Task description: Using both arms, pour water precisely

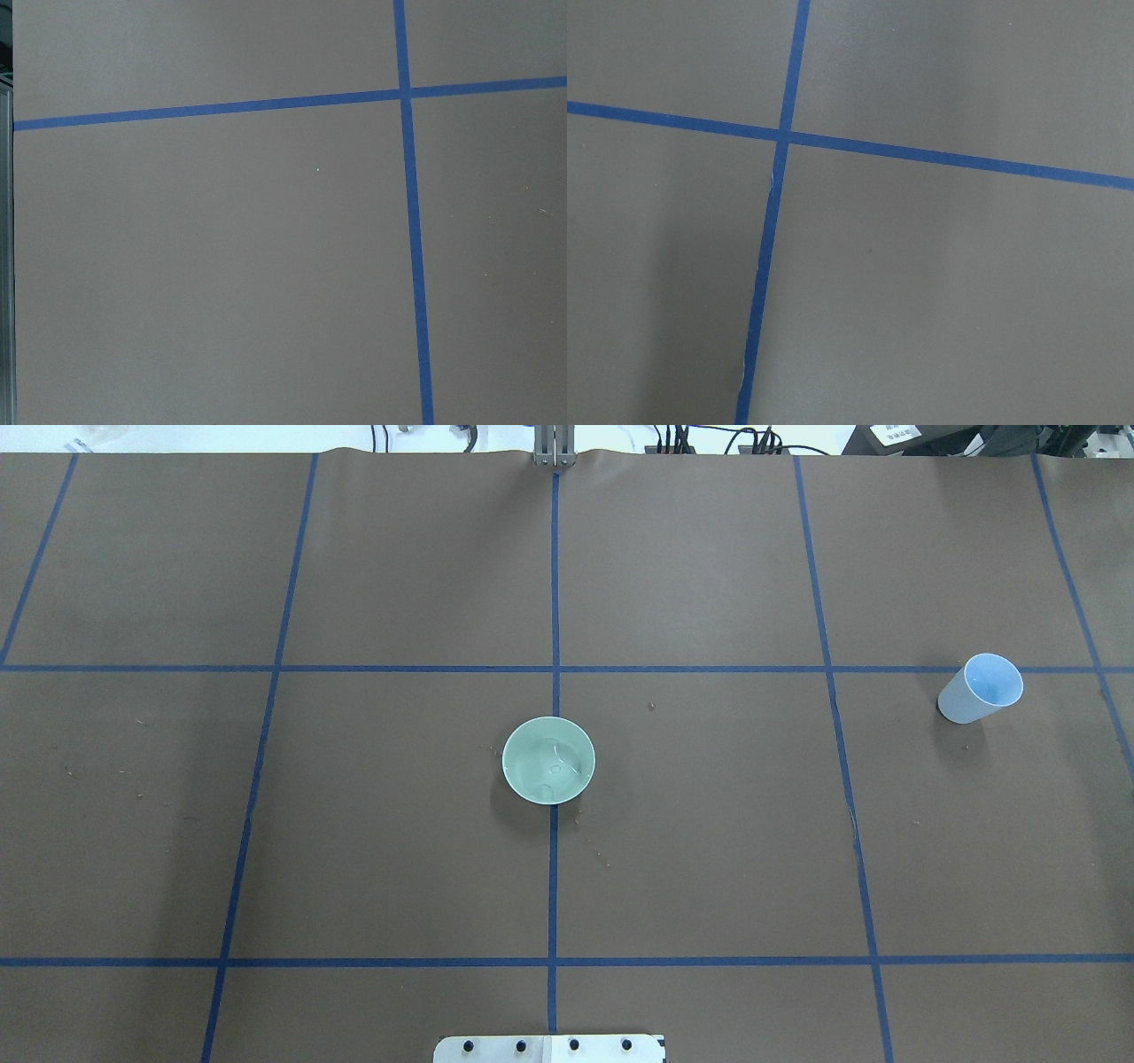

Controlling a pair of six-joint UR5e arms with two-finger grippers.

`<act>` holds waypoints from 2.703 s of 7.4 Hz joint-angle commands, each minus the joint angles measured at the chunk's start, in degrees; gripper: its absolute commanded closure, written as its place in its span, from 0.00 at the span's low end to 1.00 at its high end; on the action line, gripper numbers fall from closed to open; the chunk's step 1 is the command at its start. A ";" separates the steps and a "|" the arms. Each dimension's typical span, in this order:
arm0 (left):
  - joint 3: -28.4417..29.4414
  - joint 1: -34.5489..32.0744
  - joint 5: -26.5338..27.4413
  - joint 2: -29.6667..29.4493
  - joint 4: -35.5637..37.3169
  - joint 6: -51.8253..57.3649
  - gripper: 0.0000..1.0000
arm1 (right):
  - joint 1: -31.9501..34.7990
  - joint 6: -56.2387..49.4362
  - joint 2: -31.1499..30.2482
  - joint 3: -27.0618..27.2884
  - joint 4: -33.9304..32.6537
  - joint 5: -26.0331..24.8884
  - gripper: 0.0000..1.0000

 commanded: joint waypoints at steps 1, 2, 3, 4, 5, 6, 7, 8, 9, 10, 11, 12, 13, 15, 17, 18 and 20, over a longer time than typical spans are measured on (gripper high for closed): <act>-0.73 0.26 -0.83 0.26 -0.38 0.07 0.00 | -0.32 0.03 -0.02 0.02 0.00 0.00 0.00; -1.08 0.53 -0.92 -0.35 -1.17 -0.02 0.00 | -0.40 -0.05 0.07 0.02 0.09 0.00 0.00; -2.05 2.53 -3.88 -1.48 -3.79 -0.71 0.00 | -0.49 0.03 0.07 0.02 0.09 -0.09 0.00; -2.49 2.90 -6.09 -2.54 -6.08 -2.03 0.00 | -0.49 0.03 0.07 0.02 0.09 -0.09 0.00; -2.06 3.86 -6.02 -4.81 -12.80 -3.78 0.00 | -0.58 0.03 0.07 0.02 0.18 -0.09 0.00; -1.10 5.52 -6.02 -7.36 -19.74 -4.23 0.00 | -0.58 0.03 0.07 0.02 0.26 -0.09 0.00; -1.00 7.54 -6.28 -9.91 -19.90 -9.89 0.00 | -0.58 -0.05 0.07 0.02 0.26 -0.17 0.00; -1.70 12.08 -6.20 -11.67 -20.42 -21.43 0.00 | -0.58 0.03 0.07 0.02 0.18 -0.17 0.00; -1.79 15.61 -5.85 -14.47 -20.86 -28.77 0.00 | -0.58 0.03 0.07 0.02 0.18 -0.17 0.00; -1.79 17.91 -5.67 -16.33 -21.04 -35.20 0.00 | -0.67 0.03 0.07 0.02 0.18 -0.17 0.00; -2.66 22.89 0.68 -16.52 -25.65 -37.35 0.00 | -0.75 -0.05 0.07 0.02 0.26 -0.09 0.00; -2.58 30.68 7.79 -16.44 -31.01 -43.81 0.00 | -0.76 -0.06 0.07 0.02 0.18 -0.09 0.00; -2.15 38.51 12.30 -20.26 -31.06 -48.57 0.00 | -0.84 -0.14 0.07 0.02 0.18 0.09 0.00; -1.88 46.82 12.61 -25.12 -29.66 -56.12 0.00 | -0.84 -0.14 0.15 0.02 0.18 0.09 0.00; -2.40 54.72 19.86 -30.20 -23.21 -65.11 0.00 | -0.84 -0.14 0.07 0.02 0.18 0.18 0.00; -2.49 56.67 20.43 -37.02 -11.32 -65.67 0.00 | -0.84 -0.14 0.07 0.02 0.18 0.18 0.00; -1.71 62.72 20.96 -44.80 -1.02 -69.86 0.00 | -1.02 -0.06 0.07 0.02 0.18 0.18 0.00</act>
